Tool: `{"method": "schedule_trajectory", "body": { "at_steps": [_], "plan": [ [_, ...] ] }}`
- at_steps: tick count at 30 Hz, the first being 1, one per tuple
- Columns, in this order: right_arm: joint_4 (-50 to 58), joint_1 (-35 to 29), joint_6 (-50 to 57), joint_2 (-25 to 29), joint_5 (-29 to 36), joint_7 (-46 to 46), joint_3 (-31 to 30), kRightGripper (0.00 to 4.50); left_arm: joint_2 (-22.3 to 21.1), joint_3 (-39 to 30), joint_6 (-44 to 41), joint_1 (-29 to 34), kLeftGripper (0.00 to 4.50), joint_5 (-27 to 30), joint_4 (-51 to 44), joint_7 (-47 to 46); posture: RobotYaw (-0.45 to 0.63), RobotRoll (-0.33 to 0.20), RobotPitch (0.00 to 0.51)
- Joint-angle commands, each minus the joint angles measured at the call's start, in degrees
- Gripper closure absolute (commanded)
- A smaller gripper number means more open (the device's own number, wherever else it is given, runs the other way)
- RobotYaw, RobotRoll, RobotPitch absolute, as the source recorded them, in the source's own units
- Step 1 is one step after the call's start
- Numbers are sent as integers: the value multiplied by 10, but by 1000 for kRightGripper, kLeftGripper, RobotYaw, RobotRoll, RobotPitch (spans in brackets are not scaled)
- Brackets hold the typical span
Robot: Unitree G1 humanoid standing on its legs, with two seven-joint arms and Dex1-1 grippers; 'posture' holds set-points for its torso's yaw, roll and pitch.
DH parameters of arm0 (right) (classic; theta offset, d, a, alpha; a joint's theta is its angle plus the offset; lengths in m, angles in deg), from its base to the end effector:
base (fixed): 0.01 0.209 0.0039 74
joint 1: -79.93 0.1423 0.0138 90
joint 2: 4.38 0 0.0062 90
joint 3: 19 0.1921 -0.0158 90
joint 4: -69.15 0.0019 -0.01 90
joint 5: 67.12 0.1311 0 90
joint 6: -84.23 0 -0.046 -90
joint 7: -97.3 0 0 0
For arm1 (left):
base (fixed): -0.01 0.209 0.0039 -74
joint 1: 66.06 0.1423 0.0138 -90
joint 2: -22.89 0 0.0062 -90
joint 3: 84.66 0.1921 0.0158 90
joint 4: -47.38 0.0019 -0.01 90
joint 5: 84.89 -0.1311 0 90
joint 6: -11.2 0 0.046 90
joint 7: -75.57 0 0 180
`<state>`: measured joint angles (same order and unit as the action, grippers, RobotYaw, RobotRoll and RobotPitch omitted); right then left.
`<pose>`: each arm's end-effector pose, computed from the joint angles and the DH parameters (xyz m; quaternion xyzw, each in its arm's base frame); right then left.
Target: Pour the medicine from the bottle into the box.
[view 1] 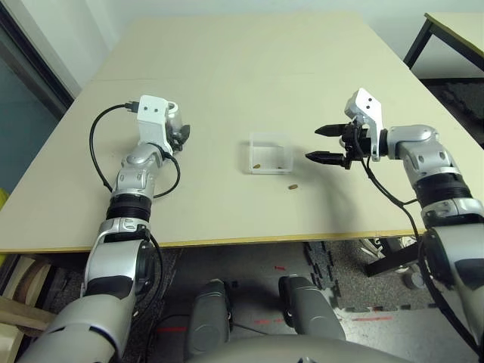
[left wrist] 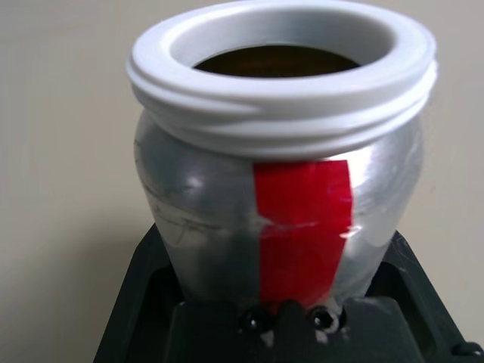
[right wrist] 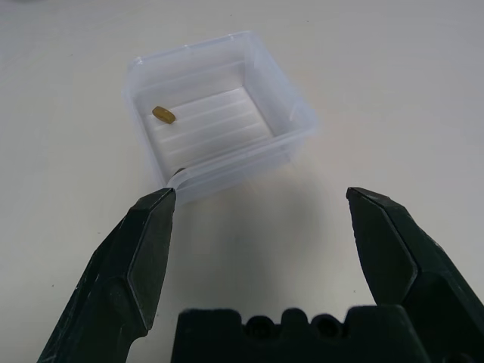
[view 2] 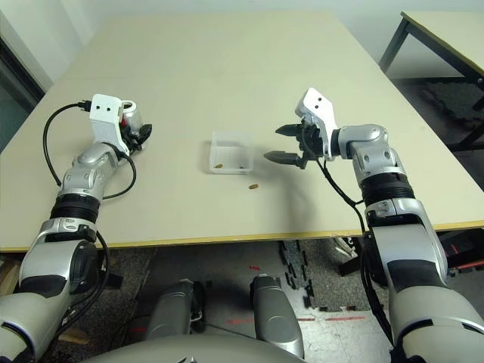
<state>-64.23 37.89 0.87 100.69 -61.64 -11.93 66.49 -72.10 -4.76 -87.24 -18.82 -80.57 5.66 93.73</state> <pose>0.3370 -0.2484 0.1548 -0.1619 0.1277 0.5074 0.8367 0.3254 0.2399 0.0981 0.0450 0.1085 -0.0536 0.9916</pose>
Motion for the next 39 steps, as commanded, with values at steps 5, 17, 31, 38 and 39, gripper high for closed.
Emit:
{"method": "schedule_trajectory", "body": {
  "at_steps": [5,17,31,38,39],
  "plan": [
    [-5,3,-1,0,-2,4,-3,0,8,13,58,-25,1784,-6,67,6,-189,0,103],
    [2,-2,2,4,-2,7,-3,0,9,14,93,-29,1784,-7,120,9,-188,0,105],
    [-9,4,-2,1,-3,7,-4,0,3,13,66,41,25,8,2,19,-174,0,98],
    [-20,7,-8,-2,-4,6,-4,0,4,9,-1,135,25,17,-164,14,-163,0,97],
    [-22,8,-9,-3,-5,6,-4,0,5,9,-10,146,25,18,-185,13,-160,0,98]
  ]
}}
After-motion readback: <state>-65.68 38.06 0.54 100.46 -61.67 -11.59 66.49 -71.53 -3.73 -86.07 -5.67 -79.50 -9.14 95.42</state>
